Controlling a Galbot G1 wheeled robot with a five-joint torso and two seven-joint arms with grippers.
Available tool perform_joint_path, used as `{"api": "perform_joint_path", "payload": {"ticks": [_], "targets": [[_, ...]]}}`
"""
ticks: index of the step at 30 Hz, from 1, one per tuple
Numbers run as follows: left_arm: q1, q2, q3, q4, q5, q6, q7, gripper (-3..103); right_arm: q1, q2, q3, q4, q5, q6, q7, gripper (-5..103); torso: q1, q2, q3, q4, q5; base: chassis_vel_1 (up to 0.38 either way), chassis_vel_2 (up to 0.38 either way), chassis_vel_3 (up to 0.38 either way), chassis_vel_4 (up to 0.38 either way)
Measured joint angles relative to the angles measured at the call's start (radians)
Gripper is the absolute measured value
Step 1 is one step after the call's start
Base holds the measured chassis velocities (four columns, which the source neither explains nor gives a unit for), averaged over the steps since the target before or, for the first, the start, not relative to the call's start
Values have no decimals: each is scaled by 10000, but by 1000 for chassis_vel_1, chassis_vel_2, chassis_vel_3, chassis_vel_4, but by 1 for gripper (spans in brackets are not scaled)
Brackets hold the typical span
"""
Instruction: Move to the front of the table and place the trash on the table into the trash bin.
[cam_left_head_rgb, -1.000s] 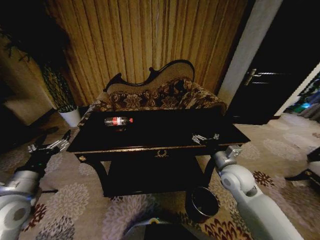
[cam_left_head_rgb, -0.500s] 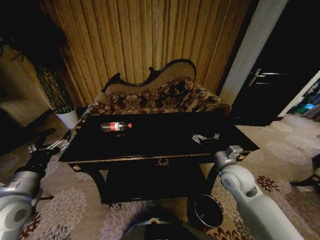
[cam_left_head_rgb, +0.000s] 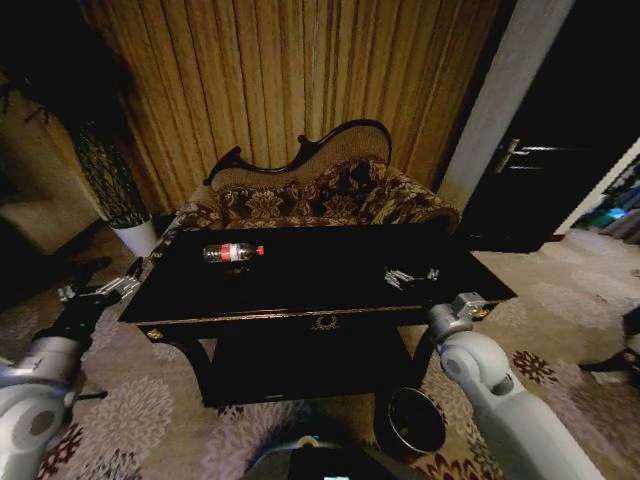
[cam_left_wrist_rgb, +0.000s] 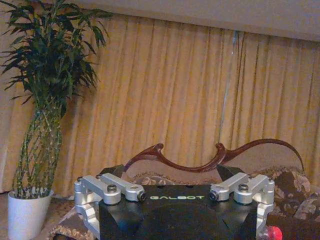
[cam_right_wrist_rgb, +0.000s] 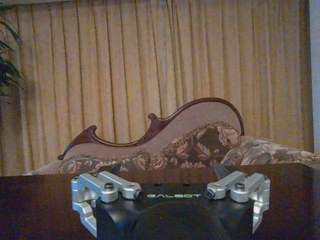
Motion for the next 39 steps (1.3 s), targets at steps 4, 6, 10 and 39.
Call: {"api": "perform_joint_path", "payload": {"ticks": [4, 6, 10, 39], "targets": [[-10, 76, -32, 20, -117, 8, -14, 100, -3, 5, 0, -13, 8, 2, 0, 100, 1, 0, 1, 0, 0, 0, 0, 0, 0], [-12, 99, -49, 26, -154, 14, -36, 100, -1, 7, -17, -14, 25, 2, 1, 100, 1, -1, 1, 0, -1, 0, 0, 0, 0], [-12, 109, -54, 38, -170, 16, -41, 100, 46, 0, -41, -30, 48, 2, 2, 100, 1, -1, 0, 0, 0, 0, 0, 0, 0], [-153, 546, 24, 453, -388, 6, -114, 100, -35, -87, 30, 144, 283, -76, 23, 100, 1, -2, 1, 0, 0, 0, 0, 0, 0]]}}
